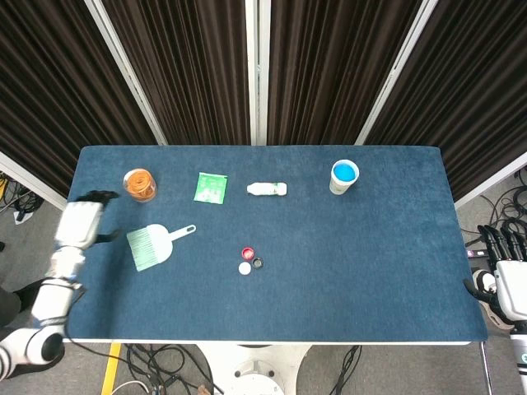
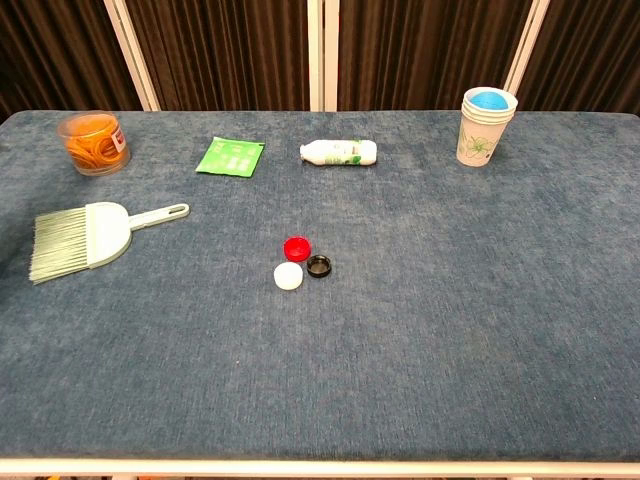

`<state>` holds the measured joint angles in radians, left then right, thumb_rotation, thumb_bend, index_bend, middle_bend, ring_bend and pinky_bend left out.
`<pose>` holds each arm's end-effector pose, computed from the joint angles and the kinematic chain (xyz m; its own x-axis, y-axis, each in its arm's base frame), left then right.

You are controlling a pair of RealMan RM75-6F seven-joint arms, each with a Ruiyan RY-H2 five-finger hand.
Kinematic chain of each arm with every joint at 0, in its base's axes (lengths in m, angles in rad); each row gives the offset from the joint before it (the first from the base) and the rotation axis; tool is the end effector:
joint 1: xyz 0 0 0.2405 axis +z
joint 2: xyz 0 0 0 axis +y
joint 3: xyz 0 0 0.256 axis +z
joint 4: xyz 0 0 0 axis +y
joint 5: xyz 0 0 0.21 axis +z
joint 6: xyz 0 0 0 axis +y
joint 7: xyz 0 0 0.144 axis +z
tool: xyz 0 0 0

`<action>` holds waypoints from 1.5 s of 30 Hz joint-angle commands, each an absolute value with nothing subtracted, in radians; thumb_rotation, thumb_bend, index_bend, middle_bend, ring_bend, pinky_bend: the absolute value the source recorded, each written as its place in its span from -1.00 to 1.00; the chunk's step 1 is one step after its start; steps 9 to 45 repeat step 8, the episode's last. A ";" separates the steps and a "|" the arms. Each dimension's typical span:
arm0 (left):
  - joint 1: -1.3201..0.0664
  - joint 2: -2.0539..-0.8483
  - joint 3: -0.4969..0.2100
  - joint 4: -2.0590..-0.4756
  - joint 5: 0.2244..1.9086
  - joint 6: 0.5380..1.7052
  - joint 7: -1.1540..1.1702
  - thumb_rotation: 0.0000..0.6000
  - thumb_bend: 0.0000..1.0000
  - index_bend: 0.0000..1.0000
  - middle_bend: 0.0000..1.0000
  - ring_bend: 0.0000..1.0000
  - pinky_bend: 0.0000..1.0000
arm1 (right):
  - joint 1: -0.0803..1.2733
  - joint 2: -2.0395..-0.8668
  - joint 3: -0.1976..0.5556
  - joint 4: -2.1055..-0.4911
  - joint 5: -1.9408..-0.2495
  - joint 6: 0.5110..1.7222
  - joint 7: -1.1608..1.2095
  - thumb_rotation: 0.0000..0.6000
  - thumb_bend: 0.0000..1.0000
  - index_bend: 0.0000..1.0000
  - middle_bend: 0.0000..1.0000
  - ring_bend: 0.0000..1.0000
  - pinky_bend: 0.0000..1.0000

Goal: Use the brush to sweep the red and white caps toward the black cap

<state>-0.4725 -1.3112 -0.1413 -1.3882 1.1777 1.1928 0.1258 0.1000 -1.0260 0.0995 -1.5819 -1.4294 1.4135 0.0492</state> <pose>-0.2856 0.3229 0.1095 0.4577 0.0514 0.8876 0.8891 -0.0345 -0.4565 -0.3286 -0.1970 0.1961 0.4487 -0.0046 0.8937 -0.8923 0.0529 0.4483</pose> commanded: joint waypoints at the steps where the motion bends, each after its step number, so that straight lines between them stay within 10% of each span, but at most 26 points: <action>1: -0.320 -1.242 -0.093 -1.416 1.233 1.378 0.095 1.00 -0.64 -0.51 -0.48 -0.58 -0.42 | 0.106 -1.029 0.095 -1.571 -1.444 1.405 0.083 1.00 -0.79 -1.00 -0.87 -1.00 -1.00; 8: -0.174 -1.194 -0.029 -1.511 1.254 1.519 0.134 1.00 -0.64 -0.51 -0.48 -0.58 -0.48 | 0.103 -1.054 0.088 -1.565 -1.480 1.438 0.083 1.00 -0.79 -1.00 -0.87 -1.00 -1.00; 45: -0.174 -1.194 -0.029 -1.511 1.254 1.519 0.134 1.00 -0.64 -0.51 -0.48 -0.58 -0.48 | 0.103 -1.054 0.088 -1.565 -1.480 1.438 0.083 1.00 -0.79 -1.00 -0.87 -1.00 -1.00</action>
